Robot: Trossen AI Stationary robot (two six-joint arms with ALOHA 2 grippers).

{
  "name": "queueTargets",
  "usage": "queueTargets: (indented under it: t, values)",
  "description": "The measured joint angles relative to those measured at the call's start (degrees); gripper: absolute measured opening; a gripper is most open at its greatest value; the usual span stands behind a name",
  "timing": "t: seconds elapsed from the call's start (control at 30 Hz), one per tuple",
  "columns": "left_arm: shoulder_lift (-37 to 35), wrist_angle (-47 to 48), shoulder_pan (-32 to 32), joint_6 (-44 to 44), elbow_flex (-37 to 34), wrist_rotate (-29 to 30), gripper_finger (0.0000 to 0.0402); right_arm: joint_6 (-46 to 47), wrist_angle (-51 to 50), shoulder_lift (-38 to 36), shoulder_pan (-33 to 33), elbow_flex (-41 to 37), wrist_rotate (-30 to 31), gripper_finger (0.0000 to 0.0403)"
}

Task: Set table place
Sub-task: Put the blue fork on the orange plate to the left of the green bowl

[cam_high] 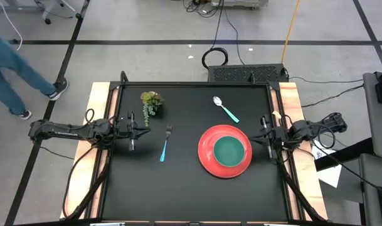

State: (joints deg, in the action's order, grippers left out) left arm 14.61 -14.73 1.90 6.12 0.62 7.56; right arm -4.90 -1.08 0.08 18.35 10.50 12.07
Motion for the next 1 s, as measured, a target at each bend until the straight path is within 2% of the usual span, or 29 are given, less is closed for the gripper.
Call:
queueTargets:
  t: [0.17, 0.4, 0.5, 0.63, 0.73, 1.0]
  values:
    - [0.0, 0.0, 0.0, -1.3, 0.0, 0.6, 0.0024, -1.2, 3.9, 0.0, 0.0, -2.8, 0.1, 0.0]
    - [0.0, 0.1, 0.0, -3.4, 0.0, 0.7, 0.0024, -3.7, 14.7, -0.1, 0.0, -8.7, 0.1, 0.0]
    - [0.0, 0.8, 0.0, -4.3, 0.0, 0.7, 0.0024, -3.1, 13.9, 0.0, 0.0, -9.0, 0.1, 0.0]
    - [0.0, 1.3, 0.0, 0.4, 0.0, 1.3, 0.0024, -3.0, 14.3, 0.0, 0.0, -9.1, 0.1, 0.0]
    - [0.0, 1.3, 0.0, 0.8, 0.0, 1.4, 0.0024, -2.9, 14.2, 0.0, 0.0, -9.1, 0.1, 0.0]
    - [0.0, 1.3, 0.1, -7.5, 0.0, 1.4, 0.0024, -2.3, 13.6, 0.0, 0.0, -9.2, 0.1, 0.0]
